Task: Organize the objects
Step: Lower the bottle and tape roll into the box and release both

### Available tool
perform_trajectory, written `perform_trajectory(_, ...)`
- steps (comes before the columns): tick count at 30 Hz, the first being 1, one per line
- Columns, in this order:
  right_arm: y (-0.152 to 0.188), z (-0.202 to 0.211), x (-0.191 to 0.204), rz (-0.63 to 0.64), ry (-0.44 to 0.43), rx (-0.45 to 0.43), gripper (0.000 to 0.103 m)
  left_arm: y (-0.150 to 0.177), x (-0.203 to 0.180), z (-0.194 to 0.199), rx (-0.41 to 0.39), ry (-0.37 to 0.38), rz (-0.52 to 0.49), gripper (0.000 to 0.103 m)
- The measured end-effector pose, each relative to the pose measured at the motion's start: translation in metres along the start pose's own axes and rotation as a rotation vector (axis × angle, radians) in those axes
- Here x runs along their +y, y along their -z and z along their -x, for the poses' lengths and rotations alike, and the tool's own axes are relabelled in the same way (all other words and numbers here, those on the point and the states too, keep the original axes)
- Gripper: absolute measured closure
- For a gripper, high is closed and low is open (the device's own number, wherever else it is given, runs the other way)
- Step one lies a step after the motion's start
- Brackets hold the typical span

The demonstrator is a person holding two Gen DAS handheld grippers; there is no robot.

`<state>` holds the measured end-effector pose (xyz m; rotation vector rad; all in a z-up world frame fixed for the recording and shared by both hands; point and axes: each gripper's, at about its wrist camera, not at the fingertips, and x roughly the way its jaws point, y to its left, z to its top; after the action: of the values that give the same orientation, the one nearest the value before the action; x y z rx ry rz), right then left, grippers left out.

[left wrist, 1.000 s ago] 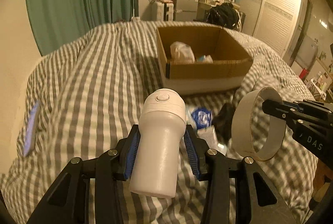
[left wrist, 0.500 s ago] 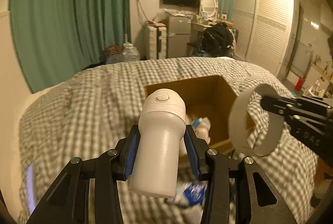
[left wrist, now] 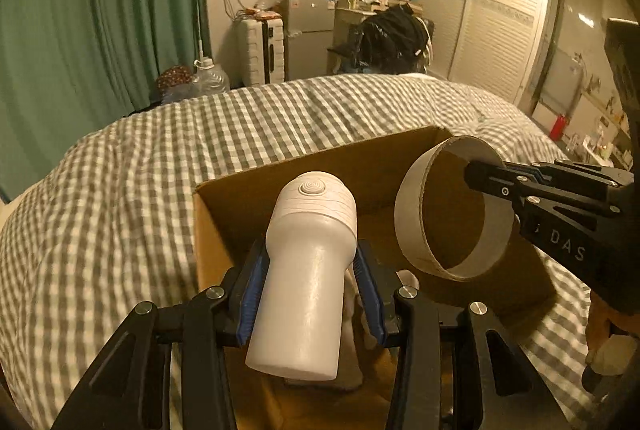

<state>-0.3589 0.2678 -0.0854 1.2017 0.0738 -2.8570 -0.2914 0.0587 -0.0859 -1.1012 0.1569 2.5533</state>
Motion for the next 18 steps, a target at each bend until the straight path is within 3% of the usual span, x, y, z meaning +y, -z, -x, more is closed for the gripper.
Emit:
perform_trajectory(3, 0.001, -0.011, -0.003, -0.004, -0.016, 0.008, 0.092, -0.003, 0.001, -0.010, 0.012, 0.003, 0.004, 0.056)
perform_trajectory(4, 0.002, -0.012, -0.003, -0.006, -0.022, 0.009, 0.088, -0.005, 0.001, -0.011, 0.006, -0.001, 0.001, 0.051)
perform_trajectory(6, 0.003, -0.011, -0.004, -0.014, -0.051, 0.008, 0.061, -0.007, 0.001, -0.005, -0.013, -0.006, 0.001, 0.037)
perform_trajectory(8, 0.003, -0.005, -0.008, -0.028, -0.074, -0.009, 0.047, -0.012, -0.001, 0.006, -0.042, -0.005, 0.007, 0.022)
perform_trajectory(11, -0.001, 0.014, -0.012, -0.054, -0.106, -0.047, 0.043, -0.016, -0.002, 0.024, -0.071, -0.020, 0.007, 0.013)
perform_trajectory(14, -0.005, 0.038, -0.016, -0.087, -0.152, -0.069, 0.034, -0.019, -0.005, 0.053, -0.099, -0.065, -0.006, 0.013)
perform_trajectory(18, -0.005, 0.081, -0.008, -0.075, -0.141, -0.119, 0.027, -0.022, -0.004, 0.096, -0.154, -0.094, -0.006, 0.013)
